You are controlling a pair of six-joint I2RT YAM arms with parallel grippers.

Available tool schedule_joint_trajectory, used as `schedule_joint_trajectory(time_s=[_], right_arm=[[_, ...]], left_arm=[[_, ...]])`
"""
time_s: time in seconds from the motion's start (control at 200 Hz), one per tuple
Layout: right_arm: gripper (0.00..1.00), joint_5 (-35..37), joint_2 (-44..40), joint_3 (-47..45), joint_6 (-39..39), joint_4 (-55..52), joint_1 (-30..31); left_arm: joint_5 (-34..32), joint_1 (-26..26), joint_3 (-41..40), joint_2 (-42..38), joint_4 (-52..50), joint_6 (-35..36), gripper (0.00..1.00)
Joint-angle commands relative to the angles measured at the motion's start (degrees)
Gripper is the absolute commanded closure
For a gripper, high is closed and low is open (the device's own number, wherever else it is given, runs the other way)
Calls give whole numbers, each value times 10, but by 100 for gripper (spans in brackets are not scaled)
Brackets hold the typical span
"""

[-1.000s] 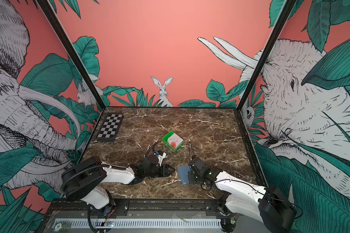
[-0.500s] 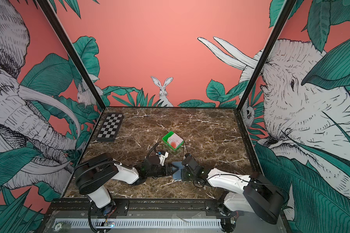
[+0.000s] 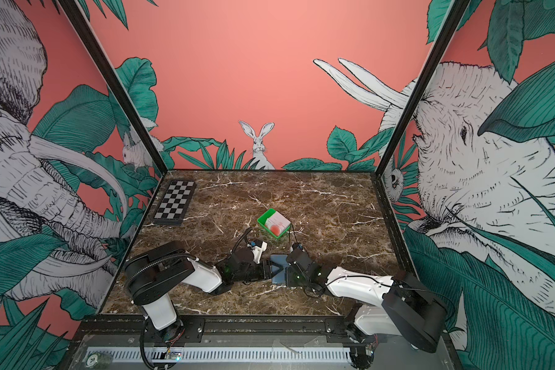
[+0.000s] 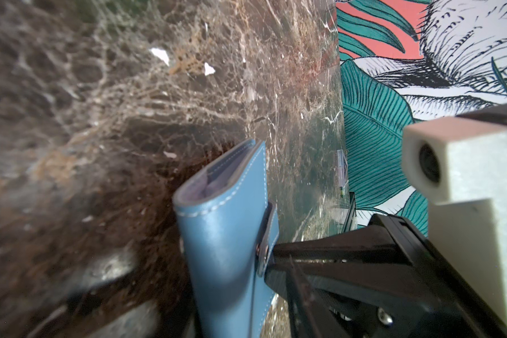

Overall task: Insert credit cards into a card holder
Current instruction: Pick up the card holder from the center of the table, then open the button on the card holder.

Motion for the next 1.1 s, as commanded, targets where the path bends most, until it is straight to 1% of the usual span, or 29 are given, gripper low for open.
schedule_joint_trajectory(time_s=[0.0, 0.215, 0.49, 0.55, 0.64, 0.73, 0.915, 1.095], right_arm=[[88, 16, -1, 4, 8, -6, 4], [88, 27, 8, 9, 11, -18, 4], [88, 28, 7, 6, 14, -19, 4], [88, 27, 7, 6, 14, -18, 4], [88, 26, 7, 6, 14, -17, 3], [88, 23, 8, 6, 13, -16, 3], [86, 28, 1, 10, 11, -25, 4], [81, 38, -36, 33, -3, -65, 6]], left_arm=[[13, -4, -10, -5, 13, -3, 57], [13, -4, -14, -24, 2, 3, 56], [7, -3, -18, -45, -17, 16, 61], [6, -3, -17, -48, -18, 18, 66], [4, -3, -18, -52, -21, 21, 69], [9, -3, -14, -53, -26, 23, 76], [6, -3, -15, -62, -29, 27, 77], [5, -3, -6, -70, -61, 38, 86]])
